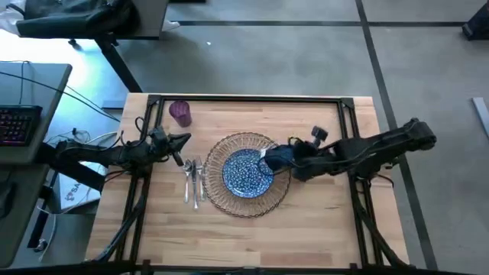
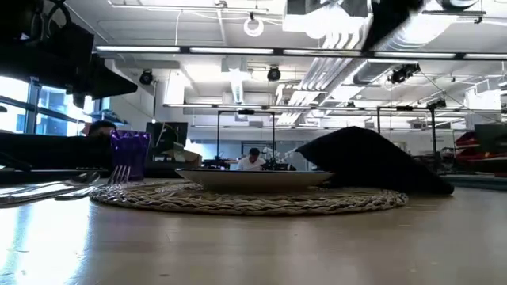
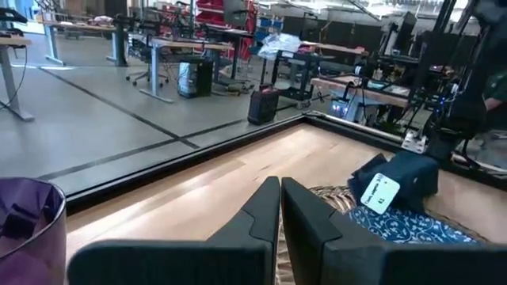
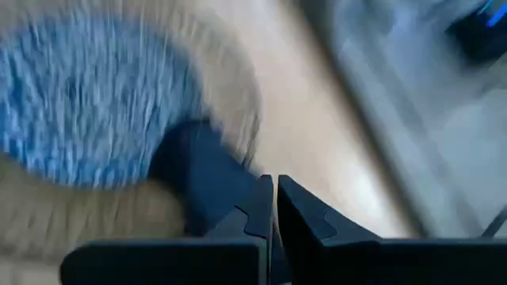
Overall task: Set table place
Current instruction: Fold the blue napkin
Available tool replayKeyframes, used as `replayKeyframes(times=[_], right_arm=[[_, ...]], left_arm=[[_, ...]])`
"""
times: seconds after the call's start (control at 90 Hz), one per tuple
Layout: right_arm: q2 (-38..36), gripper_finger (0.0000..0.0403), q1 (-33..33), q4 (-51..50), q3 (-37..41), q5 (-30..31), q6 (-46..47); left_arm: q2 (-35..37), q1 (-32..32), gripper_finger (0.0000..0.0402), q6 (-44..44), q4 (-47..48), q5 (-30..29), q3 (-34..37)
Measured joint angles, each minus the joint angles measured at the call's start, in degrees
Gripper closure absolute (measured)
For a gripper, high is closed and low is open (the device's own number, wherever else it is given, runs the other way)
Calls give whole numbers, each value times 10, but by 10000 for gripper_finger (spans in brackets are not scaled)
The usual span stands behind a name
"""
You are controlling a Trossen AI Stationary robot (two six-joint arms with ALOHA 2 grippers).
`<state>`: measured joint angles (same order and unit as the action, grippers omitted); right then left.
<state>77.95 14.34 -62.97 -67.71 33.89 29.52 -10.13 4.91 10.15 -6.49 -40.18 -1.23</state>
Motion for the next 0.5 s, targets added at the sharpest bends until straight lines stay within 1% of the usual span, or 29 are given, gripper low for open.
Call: replayKeyframes(times=[0.089,0.211,0.256,0.356,0.422,0.5], right_arm=[[0,403,-45,59,58,-71,-19],[0,393,-126,160,117,-172,-89],[0,382,-152,193,134,-201,-110],[0,344,-203,246,164,-242,-147],[2,318,-228,261,183,-273,-154],[6,297,-242,261,212,-334,-153]], left_arm=[[0,0,402,-2,2,5,0],[0,0,402,-2,4,6,0],[0,0,402,-2,9,6,0],[-3,0,402,-3,11,6,0],[-6,0,402,-3,12,6,0],[-14,0,402,-3,10,7,0]])
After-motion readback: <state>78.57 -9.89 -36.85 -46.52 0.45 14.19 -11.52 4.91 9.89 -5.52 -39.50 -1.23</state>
